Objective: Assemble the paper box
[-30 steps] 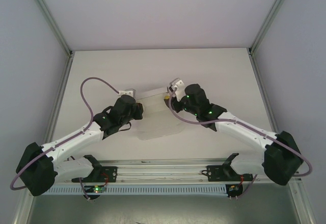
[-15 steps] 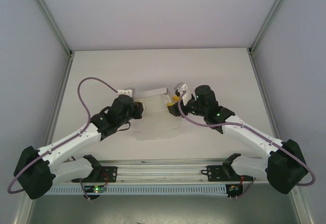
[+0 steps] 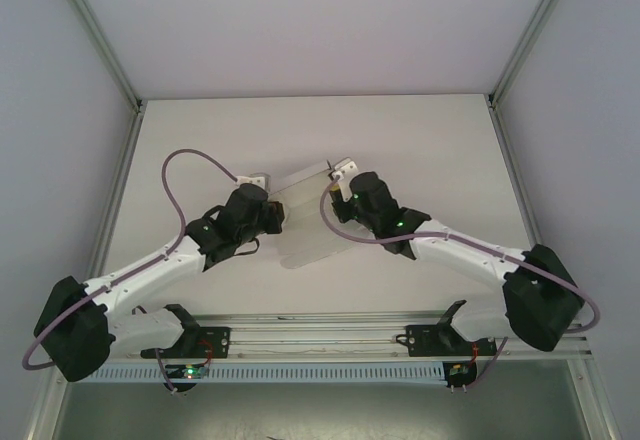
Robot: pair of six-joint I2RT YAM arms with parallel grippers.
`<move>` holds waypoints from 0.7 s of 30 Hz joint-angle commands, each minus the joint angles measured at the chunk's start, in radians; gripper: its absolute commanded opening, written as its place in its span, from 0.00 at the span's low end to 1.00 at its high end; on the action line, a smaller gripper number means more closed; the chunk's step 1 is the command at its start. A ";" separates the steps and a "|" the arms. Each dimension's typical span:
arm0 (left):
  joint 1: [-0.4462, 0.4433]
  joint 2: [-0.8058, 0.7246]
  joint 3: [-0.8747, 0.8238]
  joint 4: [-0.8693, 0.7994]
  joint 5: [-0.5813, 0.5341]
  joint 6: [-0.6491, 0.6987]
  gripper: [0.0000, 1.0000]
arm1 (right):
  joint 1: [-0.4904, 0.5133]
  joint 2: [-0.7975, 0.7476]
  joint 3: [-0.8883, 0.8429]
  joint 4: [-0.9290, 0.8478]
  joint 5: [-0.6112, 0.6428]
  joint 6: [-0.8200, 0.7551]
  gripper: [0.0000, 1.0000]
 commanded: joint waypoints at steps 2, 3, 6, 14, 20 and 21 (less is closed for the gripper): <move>-0.026 -0.021 0.062 -0.004 -0.047 -0.020 0.00 | 0.028 0.058 0.043 0.015 0.445 0.085 0.05; -0.026 -0.021 0.066 -0.018 -0.066 -0.028 0.00 | 0.033 0.071 0.051 0.003 0.525 0.094 0.03; -0.027 -0.030 0.065 -0.044 -0.109 -0.064 0.00 | 0.038 0.117 0.087 -0.087 0.785 0.203 0.00; -0.029 -0.022 0.086 -0.137 -0.171 -0.109 0.00 | 0.004 0.128 0.119 -0.197 0.922 0.306 0.00; -0.029 -0.049 0.085 -0.183 -0.185 -0.123 0.00 | -0.015 0.180 0.210 -0.412 1.119 0.353 0.00; -0.028 -0.054 0.084 -0.199 -0.197 -0.132 0.00 | -0.023 0.175 0.211 -0.436 1.119 0.377 0.00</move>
